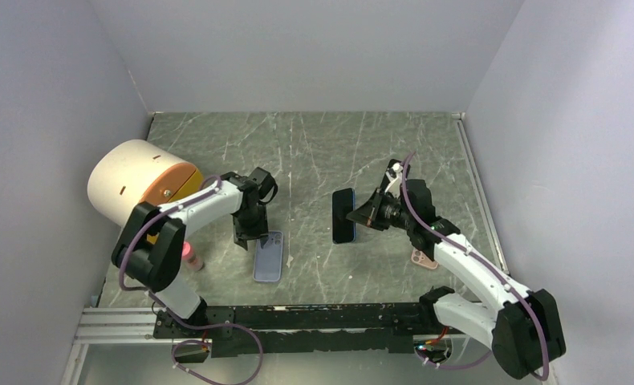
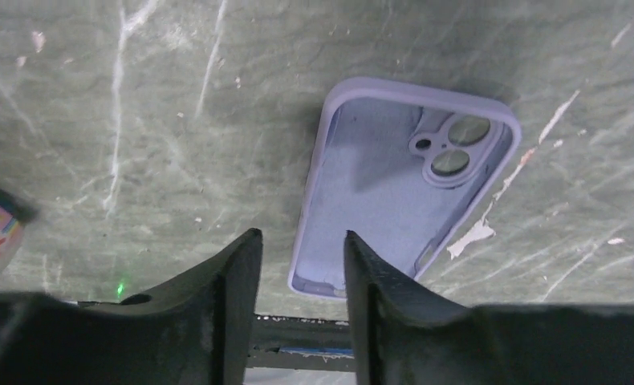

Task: Put the phone into the phone case

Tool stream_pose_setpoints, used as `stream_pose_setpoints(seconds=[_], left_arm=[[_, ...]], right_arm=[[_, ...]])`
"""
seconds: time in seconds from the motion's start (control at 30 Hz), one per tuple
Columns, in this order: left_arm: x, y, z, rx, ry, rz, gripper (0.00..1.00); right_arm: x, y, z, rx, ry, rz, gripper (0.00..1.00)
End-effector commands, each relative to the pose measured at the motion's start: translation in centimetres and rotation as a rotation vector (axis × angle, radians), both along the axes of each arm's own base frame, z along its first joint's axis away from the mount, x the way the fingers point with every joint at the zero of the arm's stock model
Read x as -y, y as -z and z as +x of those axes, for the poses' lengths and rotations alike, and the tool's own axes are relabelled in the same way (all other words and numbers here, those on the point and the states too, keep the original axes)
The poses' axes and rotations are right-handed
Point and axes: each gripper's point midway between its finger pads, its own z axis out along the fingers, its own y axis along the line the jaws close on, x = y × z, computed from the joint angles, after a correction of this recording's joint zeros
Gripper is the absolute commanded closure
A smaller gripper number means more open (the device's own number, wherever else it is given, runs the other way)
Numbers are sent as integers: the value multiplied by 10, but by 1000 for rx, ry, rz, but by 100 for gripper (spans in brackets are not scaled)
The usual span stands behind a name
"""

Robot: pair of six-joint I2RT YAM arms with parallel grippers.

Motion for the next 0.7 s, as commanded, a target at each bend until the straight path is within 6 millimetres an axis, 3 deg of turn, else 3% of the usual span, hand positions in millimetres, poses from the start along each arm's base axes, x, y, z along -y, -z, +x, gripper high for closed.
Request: stream_pose_setpoints(seconds=[0.0,0.2,0.33,0.53,0.67], left_arm=[[10,12,7,-2,-35,-36,58],[23,32,6,-58,-64,-69,80],[39,35,7,-69,-94,-147,92],[58,21,14,-33,-155,-219,95],[68,12,17,-9,-184,-292,90]], right_arm=[[-4,-20,-5,66,-30,39,100],[-12,-17,-15,30,-54,69,100],[-14,-20,-21,49,-53,74,100],[-21,-22,-21,46,-45,86,100],[-32,-26,-22,50,-56,85,100]])
